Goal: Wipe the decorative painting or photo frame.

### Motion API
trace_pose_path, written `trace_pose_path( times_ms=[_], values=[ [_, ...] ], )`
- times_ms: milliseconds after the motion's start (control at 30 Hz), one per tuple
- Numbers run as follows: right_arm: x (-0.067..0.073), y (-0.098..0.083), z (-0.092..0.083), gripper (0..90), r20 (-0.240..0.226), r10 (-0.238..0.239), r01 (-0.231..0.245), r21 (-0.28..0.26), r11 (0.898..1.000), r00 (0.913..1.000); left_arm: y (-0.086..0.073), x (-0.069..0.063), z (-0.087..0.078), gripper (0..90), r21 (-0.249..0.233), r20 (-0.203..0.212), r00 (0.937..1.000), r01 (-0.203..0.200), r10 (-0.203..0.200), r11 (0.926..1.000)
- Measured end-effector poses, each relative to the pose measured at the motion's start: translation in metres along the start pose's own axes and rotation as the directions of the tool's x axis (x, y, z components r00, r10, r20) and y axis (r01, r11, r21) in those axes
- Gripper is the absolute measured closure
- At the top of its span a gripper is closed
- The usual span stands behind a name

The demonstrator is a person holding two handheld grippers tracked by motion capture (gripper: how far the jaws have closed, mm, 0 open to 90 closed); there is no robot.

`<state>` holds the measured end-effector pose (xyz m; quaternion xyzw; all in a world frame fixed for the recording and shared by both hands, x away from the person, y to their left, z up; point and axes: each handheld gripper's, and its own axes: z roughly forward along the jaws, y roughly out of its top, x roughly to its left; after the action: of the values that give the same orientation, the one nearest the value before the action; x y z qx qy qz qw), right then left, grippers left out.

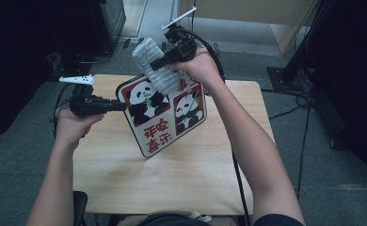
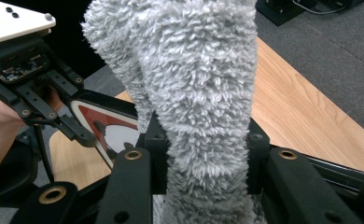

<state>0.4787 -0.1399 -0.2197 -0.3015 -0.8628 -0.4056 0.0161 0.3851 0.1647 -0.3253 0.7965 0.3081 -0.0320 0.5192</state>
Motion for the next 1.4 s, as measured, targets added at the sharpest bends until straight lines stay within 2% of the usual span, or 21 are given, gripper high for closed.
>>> trace_pose_path(
  times_ms=[333, 633, 1267, 1400],
  values=[
    [-0.005, -0.002, -0.005, 64.9, 0.021, 0.007, -0.007, -0.003, 1.000, 0.9997, -0.001, 0.001, 0.000, 78.2, -0.006, 0.008, 1.0000, 0.004, -0.004, 1.0000],
    [-0.019, -0.005, -0.013, 65.5, 0.038, 0.028, -0.027, -0.012, 1.000, 0.9989, -0.001, 0.001, 0.000, 78.2, -0.003, 0.005, 1.0000, 0.002, -0.002, 1.0000],
    [-0.036, -0.008, -0.025, 66.3, 0.067, 0.053, -0.052, -0.023, 0.998, 0.9963, -0.001, 0.001, 0.000, 78.3, -0.002, 0.007, 1.0000, 0.003, -0.003, 1.0000],
    [-0.044, -0.010, -0.028, 66.3, 0.058, 0.068, -0.066, -0.037, 0.997, 0.9960, -0.001, 0.001, 0.000, 78.3, -0.001, 0.005, 1.0000, 0.001, -0.001, 1.0000]
  ],
)
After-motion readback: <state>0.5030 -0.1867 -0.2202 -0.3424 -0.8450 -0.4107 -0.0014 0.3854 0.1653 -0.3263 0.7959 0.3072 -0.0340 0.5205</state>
